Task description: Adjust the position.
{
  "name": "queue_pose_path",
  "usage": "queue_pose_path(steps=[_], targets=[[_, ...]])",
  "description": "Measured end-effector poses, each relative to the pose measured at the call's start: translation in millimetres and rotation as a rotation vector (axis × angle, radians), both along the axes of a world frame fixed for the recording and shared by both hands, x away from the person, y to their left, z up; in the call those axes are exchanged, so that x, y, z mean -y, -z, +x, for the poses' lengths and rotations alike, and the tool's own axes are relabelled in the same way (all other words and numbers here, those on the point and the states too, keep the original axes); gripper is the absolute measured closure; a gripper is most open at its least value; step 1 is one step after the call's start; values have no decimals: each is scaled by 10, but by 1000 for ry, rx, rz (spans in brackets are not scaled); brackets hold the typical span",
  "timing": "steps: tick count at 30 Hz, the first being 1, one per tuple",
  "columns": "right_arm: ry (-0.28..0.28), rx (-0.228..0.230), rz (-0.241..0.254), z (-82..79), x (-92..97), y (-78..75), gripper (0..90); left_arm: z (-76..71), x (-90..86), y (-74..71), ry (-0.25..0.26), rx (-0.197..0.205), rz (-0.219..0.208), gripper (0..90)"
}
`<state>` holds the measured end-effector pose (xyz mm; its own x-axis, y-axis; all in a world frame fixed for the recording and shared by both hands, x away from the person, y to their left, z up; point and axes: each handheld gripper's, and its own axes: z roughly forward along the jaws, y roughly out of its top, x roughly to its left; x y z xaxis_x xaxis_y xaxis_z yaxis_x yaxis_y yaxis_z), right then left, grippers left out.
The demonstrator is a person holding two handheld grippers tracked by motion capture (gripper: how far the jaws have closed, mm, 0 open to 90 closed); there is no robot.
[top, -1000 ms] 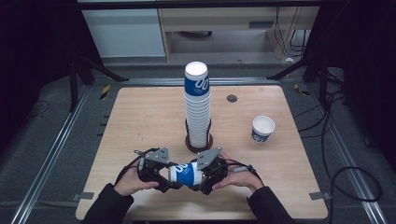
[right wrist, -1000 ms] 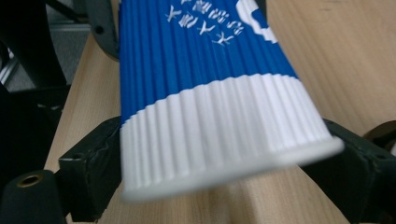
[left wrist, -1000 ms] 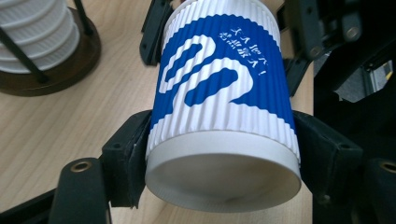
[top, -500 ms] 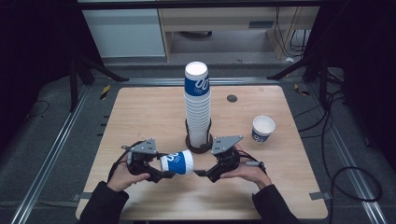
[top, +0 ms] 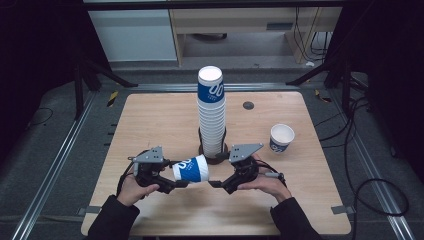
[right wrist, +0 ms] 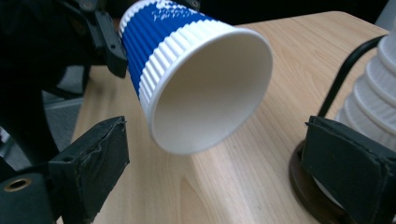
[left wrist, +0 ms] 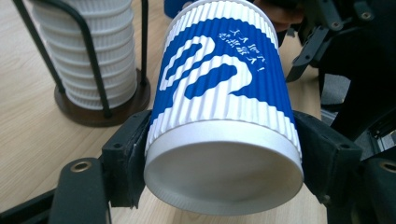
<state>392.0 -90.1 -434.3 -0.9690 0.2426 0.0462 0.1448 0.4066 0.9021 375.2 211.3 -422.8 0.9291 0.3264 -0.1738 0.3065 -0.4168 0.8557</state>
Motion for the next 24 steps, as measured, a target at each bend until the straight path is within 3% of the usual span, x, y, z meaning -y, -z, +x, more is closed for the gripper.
queue_pose_path(steps=[8, 9, 24], targets=[[-25, -15, 37, -21, -12, -26, 72, -52, 60, -32, 32, 15, -29, 262], [-39, -29, 58, -23, -13, -30, 72, -60, 77, -25, 34, 16, -30, 262], [-120, -54, 70, -71, -105, 8, 80, -121, 182, -19, 112, 12, -44, 263]])
